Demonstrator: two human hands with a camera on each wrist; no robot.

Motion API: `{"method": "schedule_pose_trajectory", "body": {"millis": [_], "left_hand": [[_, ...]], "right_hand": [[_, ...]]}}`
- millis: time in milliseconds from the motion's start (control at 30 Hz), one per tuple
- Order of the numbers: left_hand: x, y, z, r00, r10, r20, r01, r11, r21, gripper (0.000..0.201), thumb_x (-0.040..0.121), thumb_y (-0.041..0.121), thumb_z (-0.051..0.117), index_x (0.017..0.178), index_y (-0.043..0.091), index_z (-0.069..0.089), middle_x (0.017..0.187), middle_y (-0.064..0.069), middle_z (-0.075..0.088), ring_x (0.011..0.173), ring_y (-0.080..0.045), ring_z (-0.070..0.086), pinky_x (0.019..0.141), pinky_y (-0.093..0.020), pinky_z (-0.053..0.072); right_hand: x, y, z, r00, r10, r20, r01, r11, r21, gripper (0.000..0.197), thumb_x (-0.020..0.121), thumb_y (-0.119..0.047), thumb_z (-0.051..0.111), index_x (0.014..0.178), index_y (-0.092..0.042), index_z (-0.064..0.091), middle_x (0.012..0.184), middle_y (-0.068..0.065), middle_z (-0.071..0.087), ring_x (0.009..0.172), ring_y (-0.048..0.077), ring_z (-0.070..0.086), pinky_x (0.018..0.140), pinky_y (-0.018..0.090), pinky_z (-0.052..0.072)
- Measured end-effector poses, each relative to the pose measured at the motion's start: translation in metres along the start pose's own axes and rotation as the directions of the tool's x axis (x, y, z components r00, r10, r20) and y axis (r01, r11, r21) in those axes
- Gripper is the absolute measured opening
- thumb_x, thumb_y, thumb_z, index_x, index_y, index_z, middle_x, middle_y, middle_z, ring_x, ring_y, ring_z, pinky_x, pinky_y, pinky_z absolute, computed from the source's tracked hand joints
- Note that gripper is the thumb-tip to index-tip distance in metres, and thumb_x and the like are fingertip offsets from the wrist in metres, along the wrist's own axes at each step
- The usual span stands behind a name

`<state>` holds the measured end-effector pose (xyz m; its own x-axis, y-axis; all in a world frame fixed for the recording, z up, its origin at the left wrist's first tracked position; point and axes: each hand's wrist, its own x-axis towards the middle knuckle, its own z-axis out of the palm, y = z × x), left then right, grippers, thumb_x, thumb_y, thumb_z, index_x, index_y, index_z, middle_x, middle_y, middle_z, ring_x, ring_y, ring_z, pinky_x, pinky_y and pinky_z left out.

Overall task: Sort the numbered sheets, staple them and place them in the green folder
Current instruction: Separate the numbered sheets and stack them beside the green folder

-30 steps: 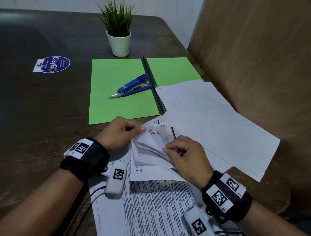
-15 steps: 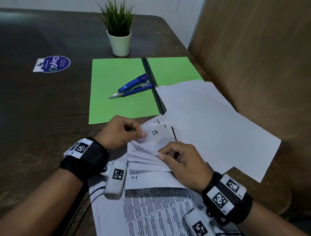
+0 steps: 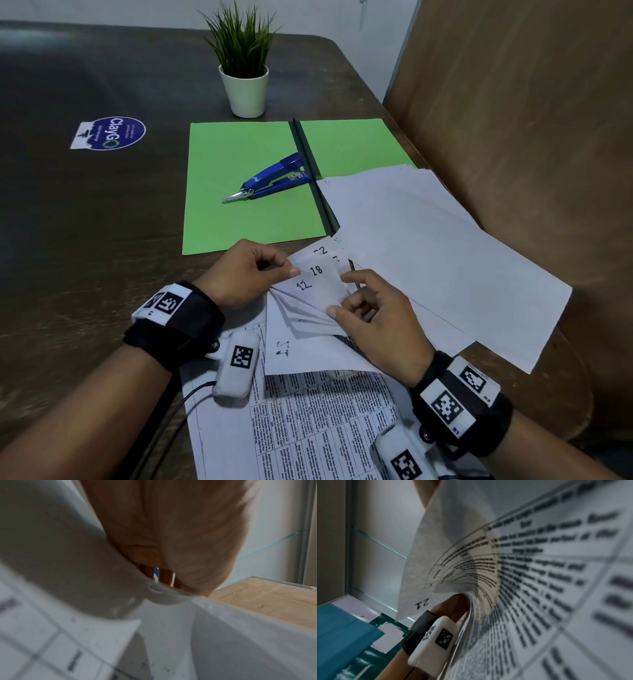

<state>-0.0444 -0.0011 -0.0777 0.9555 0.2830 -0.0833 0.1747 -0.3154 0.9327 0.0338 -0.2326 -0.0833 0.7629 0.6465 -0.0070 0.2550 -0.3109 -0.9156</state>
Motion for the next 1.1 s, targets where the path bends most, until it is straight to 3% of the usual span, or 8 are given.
{"method": "schedule_pose_trajectory", "body": {"millis": [100,200,367,567,700,800,933,1100], "left_hand": [[-0.001,-0.001,0.002,0.999,-0.024,0.039,0.025,0.999,-0.024,0.058,0.082,0.058,0.064,0.079,0.001,0.073,0.089,-0.026,0.070,0.075,-0.019,0.057,0.082,-0.037,0.056],[-0.004,0.009,0.005,0.997,-0.061,0.038,0.063,0.997,-0.053,0.045,0.074,0.052,0.069,0.078,0.008,0.077,0.079,-0.004,0.074,0.068,-0.007,0.062,0.069,-0.017,0.050],[-0.003,0.006,-0.001,0.990,-0.090,0.106,0.089,0.996,0.008,0.028,0.066,0.026,0.090,0.091,0.020,0.080,0.096,0.006,0.079,0.087,-0.014,0.074,0.086,-0.039,0.060],[-0.002,0.004,-0.001,0.993,-0.065,0.098,0.059,0.996,0.066,0.027,0.070,0.018,0.091,0.093,0.024,0.080,0.099,0.010,0.078,0.094,-0.014,0.073,0.094,-0.046,0.057],[-0.003,0.005,0.000,0.993,-0.071,0.095,0.066,0.996,0.063,0.029,0.069,0.017,0.092,0.094,0.023,0.079,0.098,0.009,0.078,0.091,-0.014,0.074,0.092,-0.044,0.058],[-0.002,0.005,-0.001,0.993,-0.075,0.089,0.070,0.996,0.059,0.031,0.068,0.017,0.092,0.095,0.023,0.079,0.099,0.008,0.078,0.092,-0.016,0.074,0.091,-0.045,0.059],[-0.002,0.004,0.000,0.993,-0.065,0.097,0.061,0.997,0.040,0.030,0.069,0.015,0.091,0.095,0.023,0.079,0.100,0.007,0.078,0.092,-0.016,0.074,0.091,-0.043,0.059],[-0.001,0.003,0.000,0.995,-0.044,0.095,0.041,0.999,0.029,0.035,0.068,0.012,0.092,0.098,0.022,0.074,0.098,0.008,0.077,0.091,-0.012,0.072,0.089,-0.036,0.058]], "right_hand": [[0.001,0.002,0.001,1.000,0.001,-0.027,-0.002,1.000,-0.029,0.031,0.083,-0.022,0.079,0.106,-0.030,0.060,0.069,-0.006,0.070,0.060,0.006,0.055,0.068,0.023,0.049],[0.003,0.004,0.002,1.000,0.005,-0.028,-0.005,0.999,-0.032,0.025,0.083,-0.021,0.079,0.099,-0.029,0.062,0.067,-0.003,0.070,0.060,0.008,0.056,0.070,0.026,0.050],[0.002,0.006,0.002,0.998,-0.059,-0.034,0.059,0.998,-0.010,0.023,0.080,-0.017,0.081,0.095,-0.031,0.070,0.072,-0.006,0.067,0.061,0.005,0.055,0.064,0.020,0.046],[0.002,0.008,0.001,0.977,-0.211,0.006,0.208,0.962,-0.178,0.009,0.083,-0.021,0.079,0.087,-0.029,0.077,0.095,-0.015,0.064,0.082,0.004,0.059,0.069,0.012,0.040],[0.001,0.007,0.001,0.990,-0.142,0.022,0.144,0.984,-0.108,0.015,0.084,-0.023,0.074,0.098,-0.028,0.070,0.090,-0.014,0.071,0.077,0.005,0.064,0.073,0.027,0.053],[0.000,0.007,0.000,0.993,-0.114,0.031,0.117,0.986,-0.116,0.027,0.085,-0.026,0.074,0.110,-0.031,0.070,0.089,-0.016,0.070,0.075,0.004,0.063,0.073,0.026,0.053],[0.003,0.011,0.002,0.976,-0.215,-0.016,0.205,0.947,-0.248,0.011,0.081,-0.031,0.073,0.089,-0.024,0.076,0.103,-0.015,0.061,0.092,0.003,0.055,0.073,0.018,0.042],[0.002,0.014,0.002,0.969,-0.245,0.006,0.239,0.939,-0.248,0.013,0.080,-0.036,0.072,0.086,-0.026,0.078,0.123,-0.014,0.060,0.113,0.007,0.055,0.094,0.027,0.050]]}}
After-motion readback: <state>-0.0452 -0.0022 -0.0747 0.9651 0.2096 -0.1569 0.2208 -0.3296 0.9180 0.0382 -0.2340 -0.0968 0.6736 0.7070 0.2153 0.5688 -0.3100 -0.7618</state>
